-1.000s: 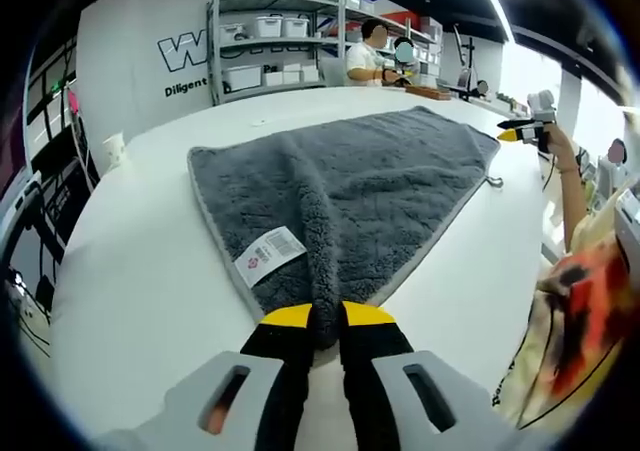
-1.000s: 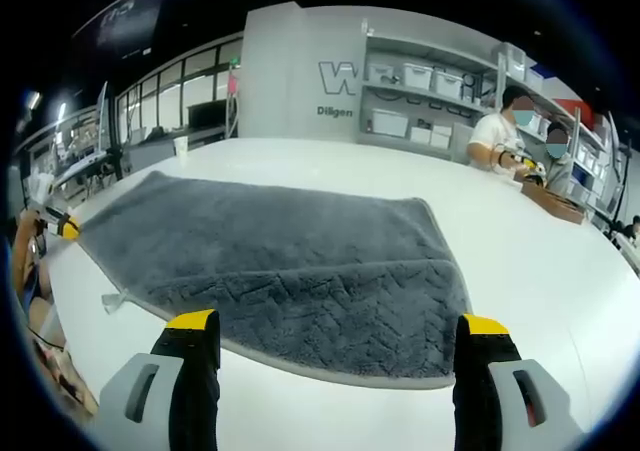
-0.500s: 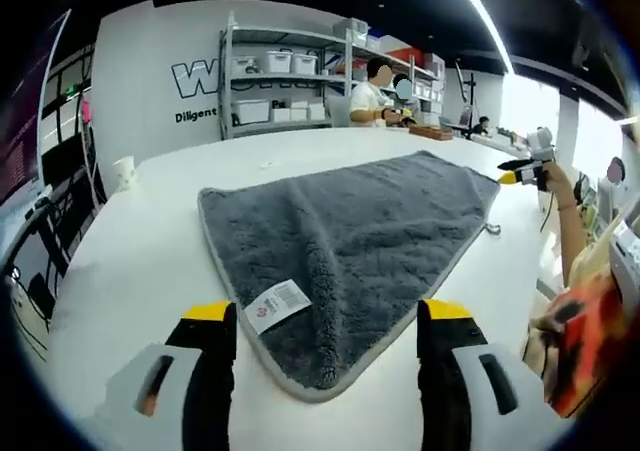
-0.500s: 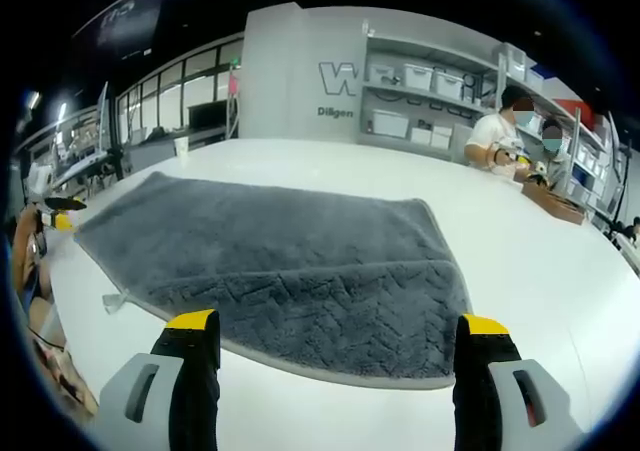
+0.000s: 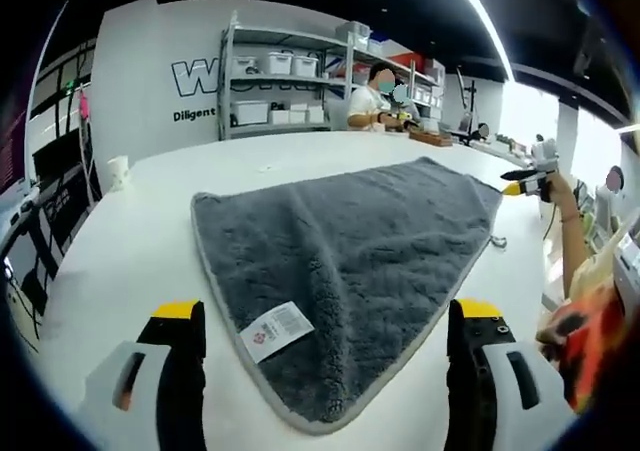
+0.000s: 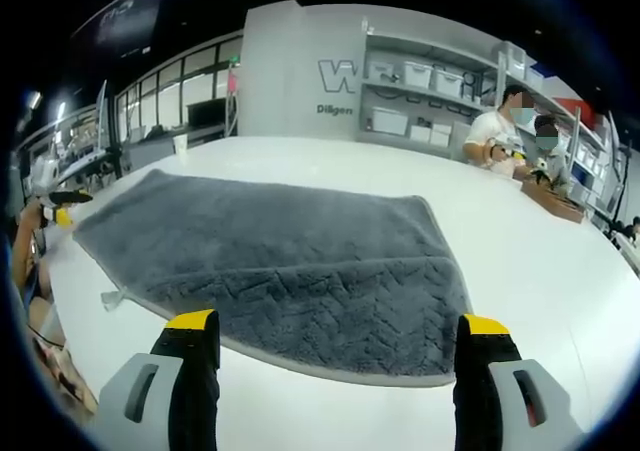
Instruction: Open the folded towel by lifting each exposed corner and separating the folded layers until the towel lies flat within the target outline without major curled edges
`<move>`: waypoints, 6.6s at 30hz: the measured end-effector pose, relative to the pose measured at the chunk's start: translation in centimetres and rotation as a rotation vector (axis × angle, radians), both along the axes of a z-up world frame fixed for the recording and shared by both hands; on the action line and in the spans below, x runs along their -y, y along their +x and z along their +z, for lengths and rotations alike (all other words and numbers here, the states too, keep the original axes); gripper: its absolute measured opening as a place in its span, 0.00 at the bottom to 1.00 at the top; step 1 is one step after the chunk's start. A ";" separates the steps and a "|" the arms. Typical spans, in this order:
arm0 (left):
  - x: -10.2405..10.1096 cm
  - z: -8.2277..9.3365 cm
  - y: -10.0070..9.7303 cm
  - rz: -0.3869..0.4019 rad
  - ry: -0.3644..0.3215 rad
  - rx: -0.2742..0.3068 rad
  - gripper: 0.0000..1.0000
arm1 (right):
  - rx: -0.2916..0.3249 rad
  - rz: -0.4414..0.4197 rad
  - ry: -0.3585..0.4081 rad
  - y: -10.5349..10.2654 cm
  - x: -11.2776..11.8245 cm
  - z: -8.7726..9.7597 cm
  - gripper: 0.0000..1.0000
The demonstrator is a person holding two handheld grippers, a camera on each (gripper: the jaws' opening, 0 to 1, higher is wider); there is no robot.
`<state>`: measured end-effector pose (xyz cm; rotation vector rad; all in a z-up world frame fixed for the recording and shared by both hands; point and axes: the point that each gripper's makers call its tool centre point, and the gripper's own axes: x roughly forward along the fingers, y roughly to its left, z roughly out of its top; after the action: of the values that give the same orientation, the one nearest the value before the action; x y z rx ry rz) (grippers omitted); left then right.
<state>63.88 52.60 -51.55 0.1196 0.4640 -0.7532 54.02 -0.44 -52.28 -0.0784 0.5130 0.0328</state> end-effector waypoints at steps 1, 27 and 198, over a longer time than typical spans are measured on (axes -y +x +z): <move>-0.1 0.3 0.5 0.007 -0.004 0.007 0.99 | 0.001 0.002 0.000 0.0 0.0 0.0 0.98; -0.4 1.7 15.6 0.132 0.128 0.132 0.70 | -0.027 0.042 -0.006 0.4 -0.8 -0.7 0.99; -3.9 1.7 2.5 0.048 -0.021 0.050 0.94 | -0.066 0.121 -0.040 1.2 -3.7 -1.5 0.99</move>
<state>66.41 56.49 -49.87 0.1070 0.4097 -0.7061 55.25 3.23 -53.82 -0.1475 0.5743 0.1439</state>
